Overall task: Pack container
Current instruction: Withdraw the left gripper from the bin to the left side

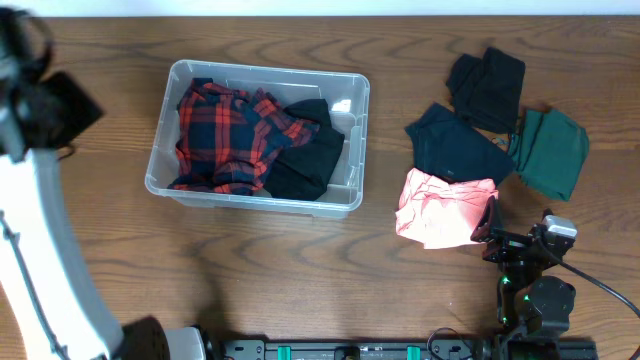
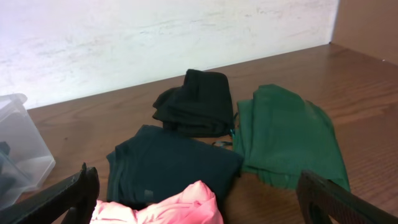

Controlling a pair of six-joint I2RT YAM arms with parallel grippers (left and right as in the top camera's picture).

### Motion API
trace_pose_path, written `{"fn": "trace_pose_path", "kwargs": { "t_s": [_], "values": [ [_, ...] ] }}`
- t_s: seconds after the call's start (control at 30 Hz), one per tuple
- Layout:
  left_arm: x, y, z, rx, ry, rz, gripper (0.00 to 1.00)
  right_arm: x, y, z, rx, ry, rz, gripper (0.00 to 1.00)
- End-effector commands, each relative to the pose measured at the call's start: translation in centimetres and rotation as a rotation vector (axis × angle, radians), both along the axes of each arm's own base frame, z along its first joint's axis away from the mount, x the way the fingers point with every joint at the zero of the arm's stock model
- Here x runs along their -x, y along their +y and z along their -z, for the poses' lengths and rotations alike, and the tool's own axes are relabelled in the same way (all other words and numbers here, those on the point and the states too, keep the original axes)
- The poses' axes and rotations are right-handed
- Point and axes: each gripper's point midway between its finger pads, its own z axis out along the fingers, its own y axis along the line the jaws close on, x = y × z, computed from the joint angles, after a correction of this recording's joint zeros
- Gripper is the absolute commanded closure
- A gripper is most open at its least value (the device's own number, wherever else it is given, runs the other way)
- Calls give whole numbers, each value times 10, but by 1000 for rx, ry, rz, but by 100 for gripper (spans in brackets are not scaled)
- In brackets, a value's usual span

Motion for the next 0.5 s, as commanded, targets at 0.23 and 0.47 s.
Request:
{"fn": "trace_pose_path", "kwargs": {
  "t_s": [0.23, 0.47],
  "values": [
    [35, 44, -14, -90, 7, -185, 2, 0, -2, 2, 14, 5, 5, 1],
    [34, 44, -14, -91, 3, -184, 2, 0, -2, 2, 14, 5, 5, 1]
  ]
}}
